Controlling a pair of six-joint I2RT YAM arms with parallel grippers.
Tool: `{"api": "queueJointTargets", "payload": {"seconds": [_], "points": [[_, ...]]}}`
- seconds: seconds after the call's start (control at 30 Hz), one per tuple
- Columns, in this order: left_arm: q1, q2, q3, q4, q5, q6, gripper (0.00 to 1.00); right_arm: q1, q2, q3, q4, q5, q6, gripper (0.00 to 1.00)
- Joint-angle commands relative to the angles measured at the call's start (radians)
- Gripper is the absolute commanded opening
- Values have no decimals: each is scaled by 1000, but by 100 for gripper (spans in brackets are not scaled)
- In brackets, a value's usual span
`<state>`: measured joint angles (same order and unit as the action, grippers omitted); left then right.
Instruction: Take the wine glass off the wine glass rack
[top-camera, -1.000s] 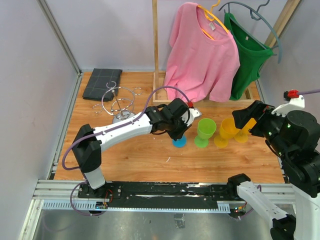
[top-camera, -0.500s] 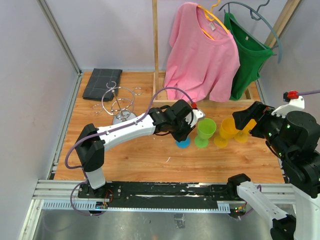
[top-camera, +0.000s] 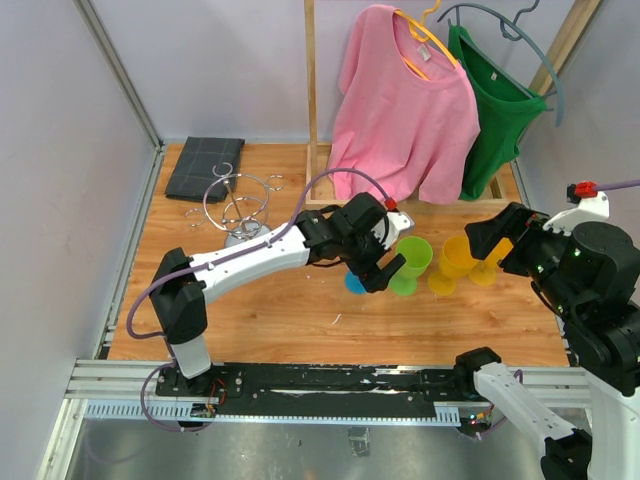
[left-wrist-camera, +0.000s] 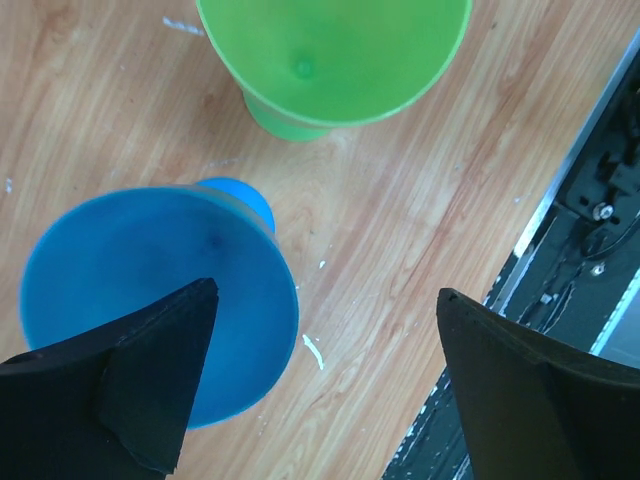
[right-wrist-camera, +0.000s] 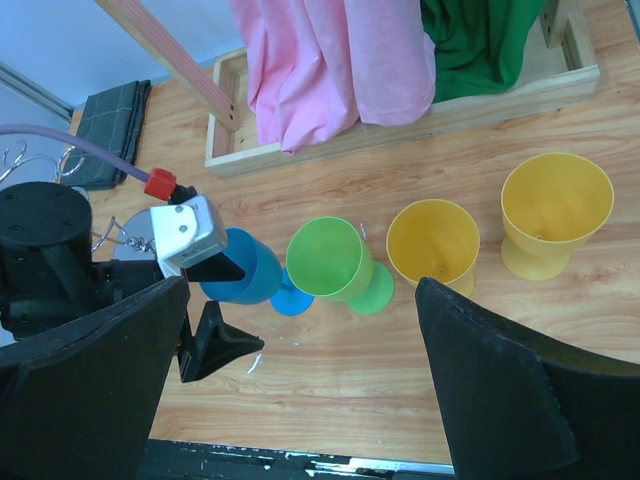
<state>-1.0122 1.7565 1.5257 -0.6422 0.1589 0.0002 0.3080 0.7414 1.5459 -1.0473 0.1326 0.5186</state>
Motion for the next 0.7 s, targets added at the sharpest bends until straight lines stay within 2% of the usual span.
{"api": "queueJointTargets", "payload": {"seconds": [0.0,0.17,0.33,0.5,0.67], "points": [[-11,-66,80,-12,-6,18,99,-18,2,20,29,13,-14,98],[-11,-119,120,-17,-31,37,99,-17,41,18,58,19,-23,98],[17,-179,147,26,-119,77,99,-18,118,21,132,4,-75,98],[238,-215,200,102,-96,71,99,-19,235,29,227,33,-156,98],[566,-231,276,162,-56,83,99,-48,395,70,219,138,-190,98]]}}
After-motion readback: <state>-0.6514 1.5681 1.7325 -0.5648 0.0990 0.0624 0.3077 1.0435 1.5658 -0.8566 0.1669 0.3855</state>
